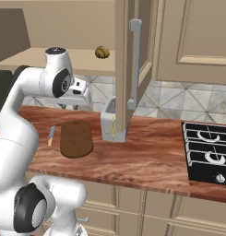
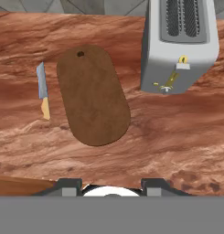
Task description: Pick the bread, place it on the cutting board, pick the jam, place it on the counter, and close the cabinet.
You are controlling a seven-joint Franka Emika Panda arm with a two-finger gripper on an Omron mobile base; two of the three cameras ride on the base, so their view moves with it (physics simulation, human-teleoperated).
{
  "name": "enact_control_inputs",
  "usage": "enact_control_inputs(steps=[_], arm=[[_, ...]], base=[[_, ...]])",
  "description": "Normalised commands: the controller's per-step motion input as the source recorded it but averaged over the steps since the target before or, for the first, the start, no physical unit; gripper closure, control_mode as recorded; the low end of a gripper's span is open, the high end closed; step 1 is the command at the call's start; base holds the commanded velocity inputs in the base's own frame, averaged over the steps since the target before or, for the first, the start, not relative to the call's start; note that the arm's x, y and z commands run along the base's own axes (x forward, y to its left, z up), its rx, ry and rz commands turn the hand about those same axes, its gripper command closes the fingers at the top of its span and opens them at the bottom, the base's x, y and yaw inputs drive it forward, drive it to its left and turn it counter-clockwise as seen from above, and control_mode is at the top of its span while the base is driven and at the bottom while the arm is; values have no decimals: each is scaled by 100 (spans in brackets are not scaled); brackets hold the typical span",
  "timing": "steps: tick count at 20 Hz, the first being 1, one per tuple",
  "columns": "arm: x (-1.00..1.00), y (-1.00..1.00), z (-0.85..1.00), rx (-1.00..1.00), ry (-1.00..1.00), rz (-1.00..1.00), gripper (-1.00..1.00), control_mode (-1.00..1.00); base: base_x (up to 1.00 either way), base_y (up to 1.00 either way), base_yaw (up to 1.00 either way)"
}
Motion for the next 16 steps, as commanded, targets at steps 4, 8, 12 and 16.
enact_control_inputs(steps=[4,8,12,16], arm=[[-6,0,0,0,-7,0,-100,-100],[-24,0,3,0,-19,3,-100,-100],[-16,0,12,0,-23,2,-100,-100],[-12,0,23,0,-22,1,-100,-100]], base=[[0,0,0],[0,0,0],[0,0,0],[0,0,0]])
